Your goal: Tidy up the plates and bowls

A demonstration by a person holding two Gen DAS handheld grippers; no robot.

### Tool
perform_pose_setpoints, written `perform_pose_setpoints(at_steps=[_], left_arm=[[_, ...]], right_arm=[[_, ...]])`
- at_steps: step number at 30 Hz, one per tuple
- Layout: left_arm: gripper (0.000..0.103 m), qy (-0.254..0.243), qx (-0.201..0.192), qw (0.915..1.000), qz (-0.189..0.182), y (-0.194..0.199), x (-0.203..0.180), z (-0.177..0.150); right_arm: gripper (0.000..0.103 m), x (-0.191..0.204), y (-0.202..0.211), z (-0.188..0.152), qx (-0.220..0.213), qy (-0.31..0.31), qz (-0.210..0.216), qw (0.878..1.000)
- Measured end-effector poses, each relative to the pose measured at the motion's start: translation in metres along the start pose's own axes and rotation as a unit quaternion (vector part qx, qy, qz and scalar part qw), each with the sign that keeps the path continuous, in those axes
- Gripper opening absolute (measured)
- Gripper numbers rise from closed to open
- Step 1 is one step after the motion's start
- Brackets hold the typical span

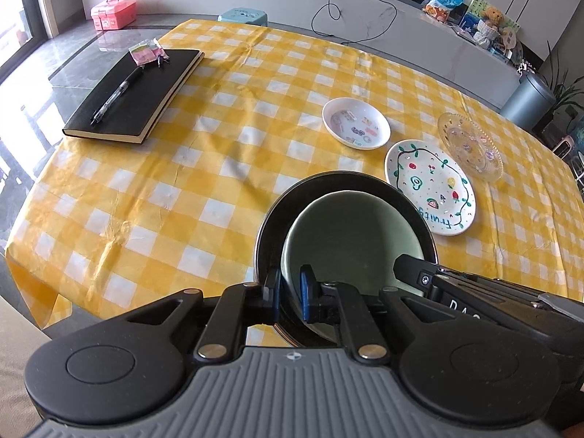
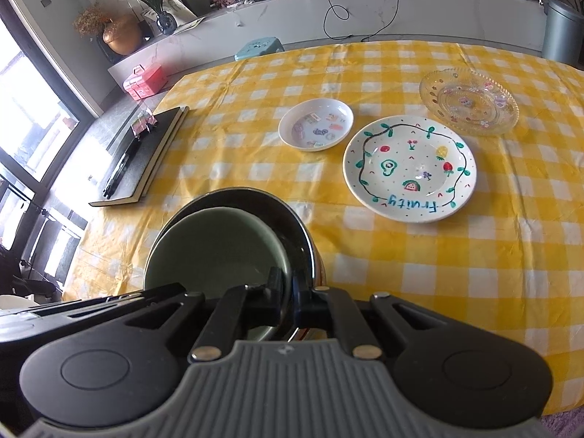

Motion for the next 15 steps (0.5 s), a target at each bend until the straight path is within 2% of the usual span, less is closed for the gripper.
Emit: perform_pose_setpoints(at_steps=[7,11,15], left_arm=[[0.011,-0.009,-0.004,0.9999,0.009,-0.0023,-0.0024,0.0001],[0.012,-0.032,-0.021,0.9988,0.030,0.0017,-0.0088,0.0010],[0.012,-0.030,-0.022,0.9991,0.021,0.0047,-0.0094,0.0009]], right_arm=[[0.003,0.0013,-0.0011,0.0012,-0.011,0.011,-0.003,1.000],[0.007,0.0012,-0.0005,0.0008,-0.009,0.008,0.003,1.000],[0.008,0.0004,0.0029,0.0009,-0.012,0.006,0.004,1.000]])
Point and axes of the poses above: each gripper's, at about its wrist camera, not at the fingertips, and y roughly against the way its jaws point, x to its left, z to its top, the point moved 3 cm from there along -y, roughly the way its jaws point, and after that the axes turned 8 degrees about -z, right-handed, at the moved point
